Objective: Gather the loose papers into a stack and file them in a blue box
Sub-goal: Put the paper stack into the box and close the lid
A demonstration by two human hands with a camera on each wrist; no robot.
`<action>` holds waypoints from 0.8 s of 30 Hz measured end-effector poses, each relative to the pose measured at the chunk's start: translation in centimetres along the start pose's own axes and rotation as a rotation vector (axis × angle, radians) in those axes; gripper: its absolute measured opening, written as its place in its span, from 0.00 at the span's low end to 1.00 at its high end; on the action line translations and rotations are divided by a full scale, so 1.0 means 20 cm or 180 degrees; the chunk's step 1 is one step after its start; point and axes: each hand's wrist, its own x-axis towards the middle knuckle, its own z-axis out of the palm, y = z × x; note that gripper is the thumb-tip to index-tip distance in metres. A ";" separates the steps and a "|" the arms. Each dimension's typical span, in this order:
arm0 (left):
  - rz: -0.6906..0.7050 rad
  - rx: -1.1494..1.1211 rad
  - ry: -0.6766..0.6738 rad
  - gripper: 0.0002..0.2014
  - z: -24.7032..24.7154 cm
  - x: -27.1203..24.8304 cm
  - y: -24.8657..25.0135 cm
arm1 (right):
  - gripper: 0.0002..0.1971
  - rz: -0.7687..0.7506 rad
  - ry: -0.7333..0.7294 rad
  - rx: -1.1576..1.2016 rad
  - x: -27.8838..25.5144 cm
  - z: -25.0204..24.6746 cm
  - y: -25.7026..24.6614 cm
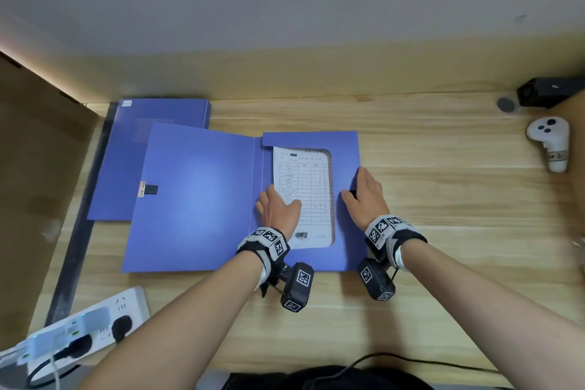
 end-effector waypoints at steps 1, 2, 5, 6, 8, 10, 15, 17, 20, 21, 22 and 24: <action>0.0023 -0.0048 0.0011 0.33 -0.02 -0.01 0.00 | 0.32 -0.0002 0.0014 -0.0088 -0.01 -0.01 0.00; 0.0017 -0.0111 0.0024 0.34 -0.04 -0.02 -0.01 | 0.33 -0.0010 0.0005 -0.0198 -0.02 -0.01 0.00; 0.0069 -0.0320 0.0210 0.35 -0.15 -0.03 -0.06 | 0.34 -0.0119 0.0064 -0.0427 -0.07 -0.02 -0.03; 0.0121 -0.0359 0.0298 0.34 -0.20 -0.02 -0.08 | 0.34 -0.0170 0.0079 -0.0477 -0.08 -0.02 -0.04; 0.0188 -0.0289 0.0464 0.32 -0.30 -0.02 -0.14 | 0.34 -0.0289 0.0072 -0.0623 -0.12 -0.01 -0.05; 0.0209 -0.0073 0.0639 0.31 -0.42 -0.01 -0.19 | 0.33 -0.0483 0.0030 -0.0908 -0.16 0.01 -0.06; 0.0222 0.0836 0.0968 0.30 -0.69 -0.01 -0.33 | 0.30 -0.0827 -0.0111 -0.1163 -0.30 0.09 -0.13; 0.0093 0.1103 0.1154 0.32 -0.79 0.00 -0.38 | 0.31 -0.0729 -0.0187 -0.1116 -0.33 0.11 -0.13; -0.0295 0.1432 0.1416 0.39 -0.94 0.00 -0.46 | 0.30 -0.0672 -0.0202 -0.1114 -0.36 0.13 -0.13; -0.0482 0.1505 0.1404 0.41 -0.99 0.00 -0.48 | 0.30 -0.0647 -0.0209 -0.1099 -0.37 0.14 -0.13; -0.0651 0.1524 0.1349 0.42 -1.04 0.00 -0.50 | 0.30 -0.0607 -0.0226 -0.1083 -0.37 0.15 -0.14; -0.0836 0.1191 0.1188 0.40 -1.09 0.01 -0.51 | 0.29 -0.0501 -0.0258 -0.1043 -0.38 0.15 -0.15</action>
